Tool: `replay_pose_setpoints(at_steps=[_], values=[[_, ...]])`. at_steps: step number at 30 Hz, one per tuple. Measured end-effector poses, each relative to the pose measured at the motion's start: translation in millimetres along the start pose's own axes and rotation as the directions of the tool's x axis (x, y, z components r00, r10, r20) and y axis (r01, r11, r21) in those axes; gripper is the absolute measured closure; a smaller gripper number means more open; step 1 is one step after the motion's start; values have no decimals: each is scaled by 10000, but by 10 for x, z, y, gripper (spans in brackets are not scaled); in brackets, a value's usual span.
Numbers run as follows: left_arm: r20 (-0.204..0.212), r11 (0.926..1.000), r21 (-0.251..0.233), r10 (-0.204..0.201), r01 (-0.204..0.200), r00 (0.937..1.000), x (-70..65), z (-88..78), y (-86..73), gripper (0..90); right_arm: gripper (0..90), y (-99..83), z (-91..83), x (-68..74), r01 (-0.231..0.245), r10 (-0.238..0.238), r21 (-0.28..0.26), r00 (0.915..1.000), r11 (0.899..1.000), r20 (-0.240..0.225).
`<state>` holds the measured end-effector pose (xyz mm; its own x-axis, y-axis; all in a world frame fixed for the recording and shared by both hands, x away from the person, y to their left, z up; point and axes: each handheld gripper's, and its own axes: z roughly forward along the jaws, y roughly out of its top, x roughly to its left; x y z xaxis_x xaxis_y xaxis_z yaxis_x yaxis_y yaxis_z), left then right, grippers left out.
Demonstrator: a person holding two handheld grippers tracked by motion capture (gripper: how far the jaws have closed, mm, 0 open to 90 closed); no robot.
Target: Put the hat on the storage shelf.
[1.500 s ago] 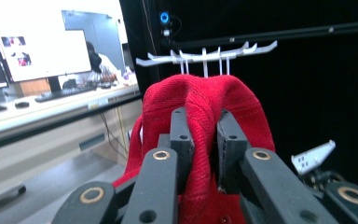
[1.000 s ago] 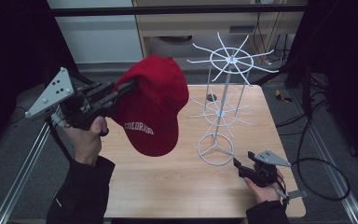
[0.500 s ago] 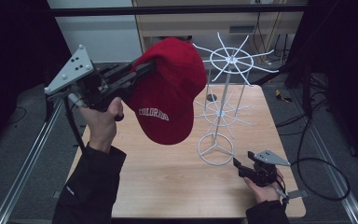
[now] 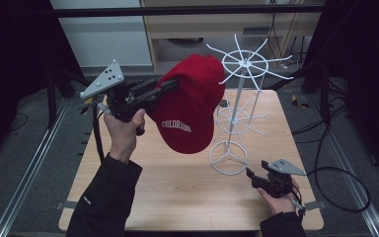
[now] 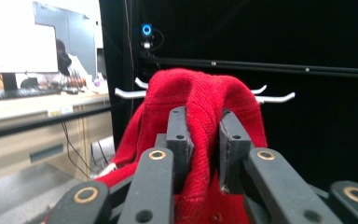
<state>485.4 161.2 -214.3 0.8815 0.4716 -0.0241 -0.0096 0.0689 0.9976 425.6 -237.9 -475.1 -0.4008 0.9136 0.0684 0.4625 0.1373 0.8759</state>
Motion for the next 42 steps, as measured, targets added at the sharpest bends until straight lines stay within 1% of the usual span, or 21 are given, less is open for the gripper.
replay_pose_setpoints(at_steps=[2,6,7,9,12,14,15,16,21,23,25,31,33,35,38,40,41,42], values=[[-17,9997,217,-126,127,9999,20,-8,-65,765,340,-1,0,1,-40,40,29,10000,10000,-12],[-140,9975,665,-243,251,9996,51,-7,-167,765,340,-2,0,0,-22,22,26,10000,10000,5],[-140,9975,665,-243,251,9996,51,-7,-167,766,340,-1,-1,3,-54,54,28,10000,10000,-3],[-201,9950,943,-302,320,9993,63,14,-232,765,340,-2,1,3,-44,44,35,10000,10000,-2],[-229,9938,1039,-375,397,9990,72,28,-279,765,340,-4,1,4,-63,64,54,10000,10000,-13],[-377,9922,1148,-436,476,9983,78,39,-307,758,340,-5,2,2,-40,40,58,10000,10000,-5],[-377,9922,1148,-436,476,9983,78,39,-307,750,340,-5,2,2,-40,40,58,10000,10000,-5],[-499,9916,1191,-454,511,9977,80,42,-316,750,340,-5,2,2,-28,28,68,10000,10000,-6],[-820,9903,1260,-488,589,9954,90,27,-351,670,339,-7,4,3,-6,6,69,10000,10000,1],[-880,9901,1250,-536,644,9947,94,19,-361,642,339,-9,5,4,-15,15,75,10000,10000,5],[-933,9900,1250,-542,657,9942,95,11,-370,590,339,-10,9,5,-13,13,75,10000,10000,5],[-964,9904,1262,-446,566,9943,66,-38,-382,473,338,-12,10,0,-17,17,73,10000,10000,30],[-996,9908,1259,-381,506,9943,55,-63,-382,448,338,-13,9,-1,-23,22,77,10000,10000,38],[-942,9899,1317,-404,526,9947,54,-79,-386,450,338,-14,10,-2,-42,42,81,10000,10000,34],[-995,9897,1352,-345,478,9944,49,-92,-395,444,337,-16,10,-2,-41,40,106,10000,9999,59],[-1014,9901,1312,-365,498,9942,40,-118,-400,418,337,-16,9,-5,-23,23,96,10000,10000,76],[-1115,9909,1247,-370,509,9931,21,-160,-399,407,336,-18,6,-10,-40,40,81,10000,10000,67],[-1115,9909,1247,-370,509,9931,21,-160,-399,396,336,-18,6,-10,-40,40,81,10000,10000,67]])
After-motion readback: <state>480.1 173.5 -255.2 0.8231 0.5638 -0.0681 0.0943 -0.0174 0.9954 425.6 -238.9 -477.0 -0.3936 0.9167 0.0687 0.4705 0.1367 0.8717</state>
